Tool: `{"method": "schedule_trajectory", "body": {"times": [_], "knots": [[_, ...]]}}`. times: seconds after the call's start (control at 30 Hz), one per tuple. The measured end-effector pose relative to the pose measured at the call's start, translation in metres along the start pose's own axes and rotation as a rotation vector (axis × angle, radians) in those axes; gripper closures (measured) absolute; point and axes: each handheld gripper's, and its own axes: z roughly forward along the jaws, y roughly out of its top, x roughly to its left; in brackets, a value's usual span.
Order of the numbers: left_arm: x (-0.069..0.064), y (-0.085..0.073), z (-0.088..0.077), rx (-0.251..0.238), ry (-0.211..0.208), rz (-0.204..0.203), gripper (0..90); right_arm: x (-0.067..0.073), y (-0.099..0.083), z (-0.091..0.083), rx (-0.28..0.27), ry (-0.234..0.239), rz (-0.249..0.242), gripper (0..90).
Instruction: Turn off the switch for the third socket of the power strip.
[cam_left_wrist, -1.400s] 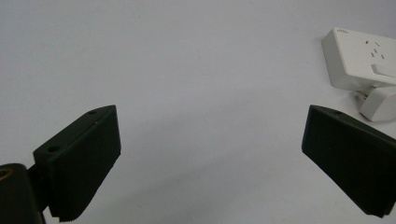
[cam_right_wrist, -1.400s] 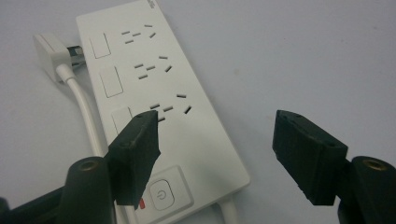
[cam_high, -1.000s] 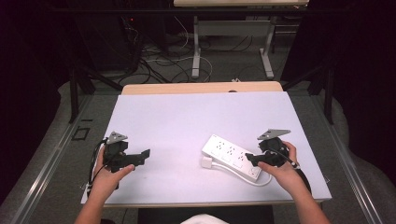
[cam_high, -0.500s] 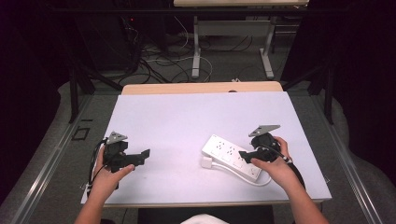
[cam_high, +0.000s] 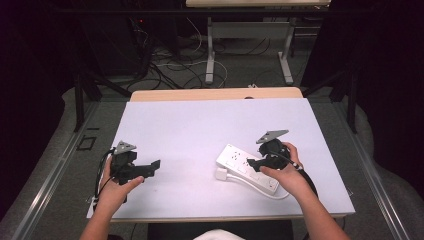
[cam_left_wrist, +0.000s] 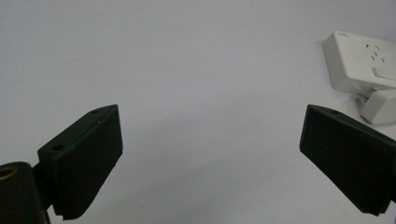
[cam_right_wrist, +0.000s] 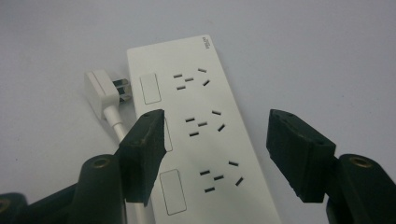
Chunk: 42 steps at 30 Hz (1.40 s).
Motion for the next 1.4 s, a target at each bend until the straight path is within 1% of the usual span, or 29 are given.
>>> {"method": "schedule_trajectory", "body": {"times": [0.03, 0.07, 0.17, 0.2, 0.23, 0.27, 0.33, 0.37, 0.4, 0.43, 0.47, 0.5, 0.53, 0.57, 0.63, 0.77, 0.8, 0.83, 0.87, 0.9, 0.97, 1.1, 1.17, 1.2, 1.23, 1.27, 1.3, 1.37, 1.4], "knots": [[0.000, 0.000, 0.000, -0.001, -0.001, 0.000, 5.9, 0.002, 0.002, 0.001, 0.001, 0.000, 0.006, 37.0], [0.000, 0.000, 0.000, 0.001, -0.001, 0.004, 5.9, 0.003, 0.003, 0.002, 0.002, 0.011, -0.001, 37.0], [0.000, 0.000, 0.000, -0.001, -0.002, 0.001, 6.0, 0.005, 0.007, 0.005, 0.007, 0.016, -0.009, 37.0], [0.000, 0.000, 0.000, 0.005, -0.002, 0.010, 6.0, 0.006, 0.009, 0.006, 0.005, 0.021, -0.007, 37.0], [0.000, 0.000, 0.000, 0.002, -0.001, 0.006, 6.0, 0.007, 0.009, 0.008, -0.010, 0.022, -0.009, 37.0], [0.000, 0.000, 0.000, 0.002, -0.001, 0.006, 6.0, 0.008, 0.011, 0.008, 0.005, 0.025, -0.009, 37.0], [0.001, 0.000, 0.000, 0.003, 0.000, 0.005, 6.0, 0.009, 0.013, 0.010, 0.008, 0.038, -0.015, 37.5], [0.000, 0.000, 0.000, 0.003, 0.000, 0.005, 6.1, 0.010, 0.015, 0.011, 0.009, 0.050, -0.012, 38.4], [0.001, 0.000, 0.000, 0.003, 0.000, 0.006, 6.1, 0.010, 0.015, 0.011, 0.011, 0.049, -0.018, 39.3], [0.001, 0.000, 0.000, 0.002, -0.001, 0.006, 6.1, 0.012, 0.016, 0.013, 0.015, 0.054, -0.007, 40.0], [0.001, 0.000, 0.000, 0.004, -0.001, 0.008, 6.1, 0.012, 0.018, 0.014, 0.026, 0.062, -0.011, 41.3], [0.000, 0.000, 0.000, 0.001, -0.001, 0.005, 6.1, 0.012, 0.018, 0.014, 0.026, 0.062, -0.011, 41.3], [0.001, 0.000, 0.000, 0.002, 0.000, 0.006, 6.1, 0.012, 0.018, 0.015, 0.022, 0.062, -0.022, 42.3], [0.001, 0.000, -0.001, 0.015, -0.010, 0.007, 6.1, 0.014, 0.019, 0.016, 0.027, 0.069, -0.008, 42.7], [0.002, 0.001, -0.002, 0.020, -0.010, 0.008, 6.1, 0.014, 0.020, 0.019, 0.027, 0.073, -0.009, 45.3], [0.002, 0.001, -0.001, 0.021, -0.012, 0.009, 6.1, 0.015, 0.020, 0.022, 0.025, 0.088, -0.010, 47.4], [0.001, 0.000, 0.000, 0.004, -0.001, 0.004, 6.1, 0.015, 0.021, 0.023, 0.035, 0.096, -0.007, 48.3], [0.001, 0.000, 0.000, 0.002, -0.001, 0.004, 6.1, 0.015, 0.021, 0.025, 0.039, 0.101, -0.009, 48.9], [0.001, 0.000, 0.000, 0.002, -0.001, 0.003, 6.1, 0.015, 0.021, 0.025, 0.039, 0.101, -0.009, 48.9], [0.002, 0.000, -0.001, 0.017, -0.010, 0.005, 6.1, 0.015, 0.021, 0.027, 0.038, 0.099, -0.003, 49.4], [0.001, 0.000, 0.000, 0.012, -0.005, -0.006, 6.1, 0.015, 0.021, 0.028, 0.043, 0.107, -0.001, 51.1], [0.002, 0.000, 0.000, 0.015, -0.008, -0.008, 6.1, 0.015, 0.022, 0.033, 0.050, 0.121, 0.006, 53.7], [0.002, 0.000, 0.000, 0.015, -0.008, -0.007, 6.1, 0.016, 0.024, 0.035, 0.063, 0.127, 0.011, 56.7], [0.001, -0.001, 0.001, -0.001, 0.002, -0.009, 6.1, 0.016, 0.024, 0.035, 0.063, 0.127, 0.011, 56.7], [0.001, -0.001, 0.001, -0.001, 0.003, -0.009, 6.1, 0.017, 0.025, 0.038, 0.062, 0.138, 0.022, 59.2], [0.001, -0.001, 0.001, 0.000, 0.002, -0.008, 6.1, 0.017, 0.025, 0.038, 0.062, 0.138, 0.022, 59.2], [0.001, -0.001, 0.001, -0.001, 0.002, -0.008, 6.1, 0.017, 0.027, 0.040, 0.074, 0.148, 0.012, 60.6], [0.001, -0.001, 0.001, -0.001, 0.002, -0.009, 6.1, 0.017, 0.027, 0.042, 0.064, 0.151, 0.009, 62.7], [0.002, -0.001, 0.001, 0.001, 0.002, -0.007, 6.1, 0.018, 0.028, 0.043, 0.064, 0.152, 0.022, 63.8]]}}
